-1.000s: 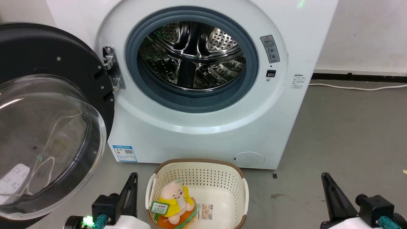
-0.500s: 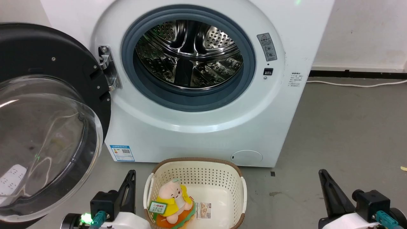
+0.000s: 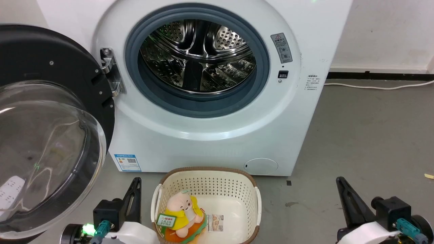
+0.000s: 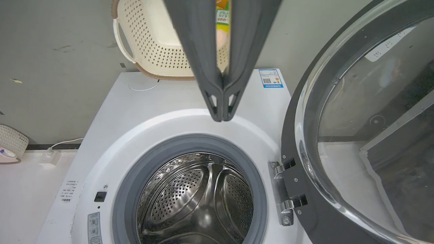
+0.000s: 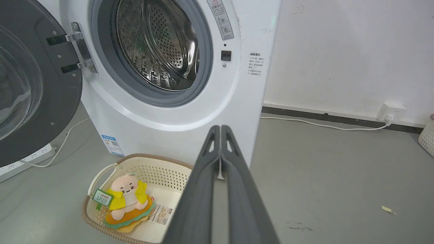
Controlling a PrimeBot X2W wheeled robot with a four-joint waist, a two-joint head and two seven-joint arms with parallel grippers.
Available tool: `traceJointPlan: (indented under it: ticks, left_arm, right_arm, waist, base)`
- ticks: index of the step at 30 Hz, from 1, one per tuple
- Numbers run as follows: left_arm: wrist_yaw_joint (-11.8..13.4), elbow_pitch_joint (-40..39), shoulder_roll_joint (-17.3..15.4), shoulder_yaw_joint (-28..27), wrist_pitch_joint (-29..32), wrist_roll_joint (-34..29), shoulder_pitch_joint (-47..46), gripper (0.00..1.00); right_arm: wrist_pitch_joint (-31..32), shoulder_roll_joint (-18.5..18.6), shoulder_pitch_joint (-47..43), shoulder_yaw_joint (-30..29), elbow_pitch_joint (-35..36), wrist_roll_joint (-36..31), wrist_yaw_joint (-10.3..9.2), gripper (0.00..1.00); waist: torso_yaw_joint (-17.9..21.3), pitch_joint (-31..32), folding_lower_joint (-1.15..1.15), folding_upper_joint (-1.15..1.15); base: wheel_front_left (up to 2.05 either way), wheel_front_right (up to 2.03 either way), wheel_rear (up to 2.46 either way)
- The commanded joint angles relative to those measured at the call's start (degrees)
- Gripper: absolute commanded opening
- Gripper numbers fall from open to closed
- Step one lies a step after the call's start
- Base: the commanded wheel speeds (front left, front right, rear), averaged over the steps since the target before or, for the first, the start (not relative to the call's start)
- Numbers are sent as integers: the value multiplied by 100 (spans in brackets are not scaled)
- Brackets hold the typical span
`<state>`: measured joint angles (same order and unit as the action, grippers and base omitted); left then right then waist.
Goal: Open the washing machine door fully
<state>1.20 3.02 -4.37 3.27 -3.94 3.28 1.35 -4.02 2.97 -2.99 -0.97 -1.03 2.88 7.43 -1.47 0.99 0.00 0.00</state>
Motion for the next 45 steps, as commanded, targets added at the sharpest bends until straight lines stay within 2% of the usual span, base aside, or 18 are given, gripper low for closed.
traceJointPlan:
  ticks: [1, 45]
  left_arm:
    - [-21, -53, 25, -25, 34, -53, -74, 0]
    - [-120, -302, 149, -327, 394, -328, -135, 0]
  right_arm:
    - [40, -7, 74, 16, 47, -54, 4, 0]
    - [402, -9, 299, 97, 103, -288, 6, 0]
  waist:
    - [5, -3, 0, 0]
    - [147, -99, 0, 0]
  base:
    - [0, 0, 0]
    - [0, 0, 0]
